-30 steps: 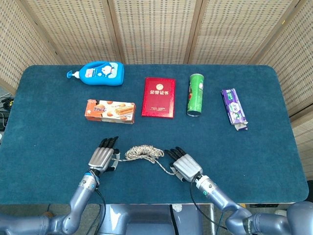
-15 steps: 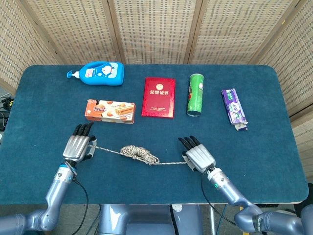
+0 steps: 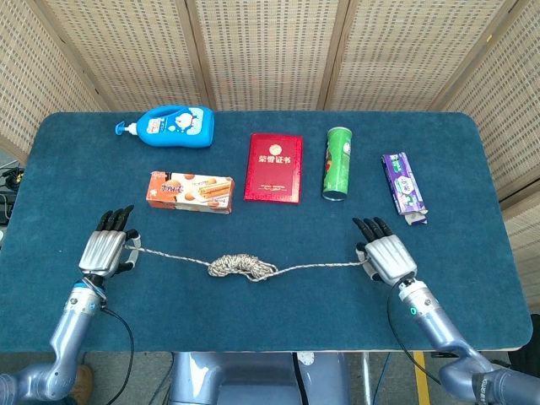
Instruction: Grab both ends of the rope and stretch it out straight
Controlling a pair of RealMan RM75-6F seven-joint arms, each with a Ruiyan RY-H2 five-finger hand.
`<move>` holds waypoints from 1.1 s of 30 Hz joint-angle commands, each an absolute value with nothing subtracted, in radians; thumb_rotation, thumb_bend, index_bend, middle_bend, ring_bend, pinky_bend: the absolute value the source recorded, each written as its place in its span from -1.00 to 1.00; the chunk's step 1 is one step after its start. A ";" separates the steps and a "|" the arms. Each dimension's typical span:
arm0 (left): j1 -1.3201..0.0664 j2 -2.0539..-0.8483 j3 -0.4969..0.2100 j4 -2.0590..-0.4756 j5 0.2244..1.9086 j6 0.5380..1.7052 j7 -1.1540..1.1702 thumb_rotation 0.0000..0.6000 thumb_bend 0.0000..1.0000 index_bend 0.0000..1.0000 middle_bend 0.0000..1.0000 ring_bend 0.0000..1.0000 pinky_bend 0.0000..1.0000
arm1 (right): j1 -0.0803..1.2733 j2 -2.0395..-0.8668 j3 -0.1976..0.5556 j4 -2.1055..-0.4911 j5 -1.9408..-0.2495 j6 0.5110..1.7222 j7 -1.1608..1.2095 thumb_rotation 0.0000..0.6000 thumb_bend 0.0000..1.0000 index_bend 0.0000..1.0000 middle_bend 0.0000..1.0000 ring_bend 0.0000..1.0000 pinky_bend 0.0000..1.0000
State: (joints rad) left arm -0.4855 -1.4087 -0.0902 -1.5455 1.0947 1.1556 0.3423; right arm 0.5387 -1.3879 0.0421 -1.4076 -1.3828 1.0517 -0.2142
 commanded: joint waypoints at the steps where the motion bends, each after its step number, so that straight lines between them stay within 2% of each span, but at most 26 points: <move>1: -0.480 -1.406 -0.092 -1.530 1.097 1.150 0.328 1.00 -0.02 0.41 -1.00 -1.00 -1.00 | 0.527 -1.374 0.038 -1.397 -1.388 1.060 -0.197 1.00 -0.17 0.22 -1.00 -1.00 -1.00; 20: -0.448 -1.363 -0.098 -1.510 1.112 1.129 0.250 1.00 -0.02 0.41 -1.00 -1.00 -1.00 | 0.491 -1.366 0.027 -1.309 -1.396 1.059 -0.133 1.00 -0.17 0.22 -1.00 -1.00 -1.00; 22: -0.447 -1.364 -0.097 -1.508 1.122 1.123 0.234 1.00 -0.03 0.23 -1.00 -1.00 -1.00 | 0.488 -1.369 0.026 -1.306 -1.402 1.062 -0.121 1.00 -0.27 0.07 -1.00 -1.00 -1.00; 23: -0.445 -1.362 -0.096 -1.508 1.128 1.119 0.220 1.00 -0.11 -0.13 -1.00 -1.00 -1.00 | 0.487 -1.369 0.025 -1.306 -1.408 1.064 -0.105 1.00 -0.43 -0.15 -1.00 -1.00 -1.00; 24: -0.444 -1.360 -0.097 -1.510 1.132 1.117 0.207 1.00 -0.30 -0.54 -1.00 -1.00 -1.00 | 0.485 -1.368 0.026 -1.306 -1.413 1.068 -0.092 1.00 -0.63 -0.45 -1.00 -1.00 -1.00; 25: -0.442 -1.357 -0.098 -1.511 1.135 1.116 0.197 1.00 -0.46 -0.77 -1.00 -1.00 -1.00 | 0.484 -1.367 0.026 -1.306 -1.419 1.073 -0.082 1.00 -0.80 -0.70 -1.00 -1.00 -1.00; 26: -0.440 -1.352 -0.099 -1.514 1.139 1.117 0.186 1.00 -0.72 -0.98 -1.00 -1.00 -1.00 | 0.482 -1.365 0.029 -1.307 -1.426 1.082 -0.070 1.00 -0.89 -0.83 -1.00 -1.00 -1.00; 27: -0.437 -1.346 -0.100 -1.517 1.142 1.118 0.175 1.00 -0.89 -1.00 -1.00 -1.00 -1.00 | 0.481 -1.364 0.029 -1.307 -1.432 1.090 -0.062 1.00 -0.97 -0.94 -1.00 -1.00 -1.00; 29: -0.429 -1.330 -0.104 -1.526 1.156 1.127 0.147 1.00 -1.00 -1.00 -1.00 -1.00 -1.00 | 0.475 -1.361 0.031 -1.309 -1.449 1.115 -0.044 1.00 -1.00 -1.00 -1.00 -1.00 -1.00; 33: -0.392 -1.287 -0.117 -1.552 1.189 1.181 0.058 1.00 -1.00 -1.00 -1.00 -1.00 -1.00 | 0.452 -1.344 0.037 -1.326 -1.490 1.194 -0.018 1.00 -1.00 -1.00 -1.00 -1.00 -1.00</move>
